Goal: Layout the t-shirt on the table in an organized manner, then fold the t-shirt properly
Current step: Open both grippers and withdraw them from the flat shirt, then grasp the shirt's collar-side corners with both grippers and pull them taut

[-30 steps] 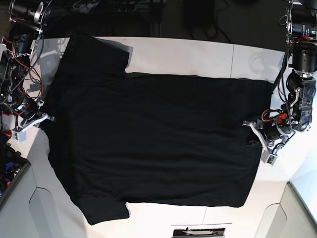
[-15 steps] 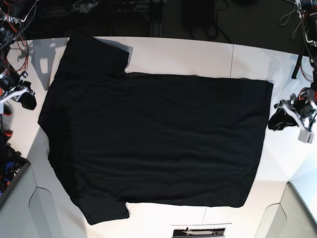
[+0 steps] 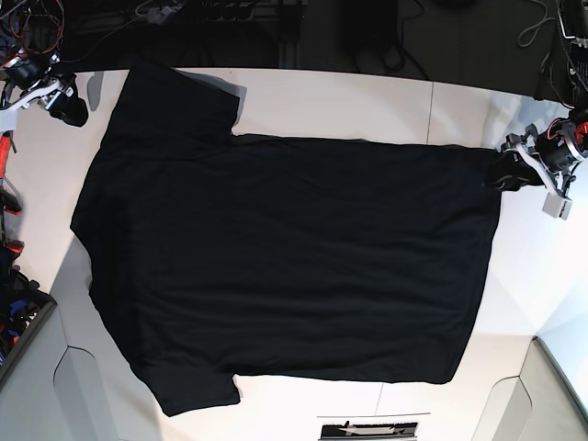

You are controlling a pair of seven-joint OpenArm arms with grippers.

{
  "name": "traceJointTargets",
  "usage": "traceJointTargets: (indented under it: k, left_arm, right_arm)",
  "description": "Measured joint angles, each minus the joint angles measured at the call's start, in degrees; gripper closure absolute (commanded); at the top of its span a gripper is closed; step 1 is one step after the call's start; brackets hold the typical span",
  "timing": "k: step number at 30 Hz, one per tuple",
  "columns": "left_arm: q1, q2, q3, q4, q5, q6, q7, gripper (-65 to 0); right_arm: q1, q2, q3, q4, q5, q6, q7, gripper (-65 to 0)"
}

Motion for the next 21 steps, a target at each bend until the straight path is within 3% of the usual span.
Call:
traceJointTargets:
  k: [11, 15, 21]
  left_arm:
    - [0.0, 0.0, 0.0, 0.0, 0.3, 0.2, 0.0, -33.1]
    - [0.0, 0.0, -0.2, 0.0, 3.6, 0.2, -0.6, -33.1]
    - [-0.1, 0.1, -1.9, 0.0, 9.9, 6.3, -4.1, -33.1]
  right_arm:
    - [0.2, -4.9, -6.7, 2.3, 1.3, 0.8, 0.9, -27.4]
    - [0.2, -6.7, -8.7, 4.9, 0.0, 0.8, 0.6, -27.4]
    - [0.1, -7.6, -10.3, 7.0, -1.0, 0.7, -0.2, -27.4]
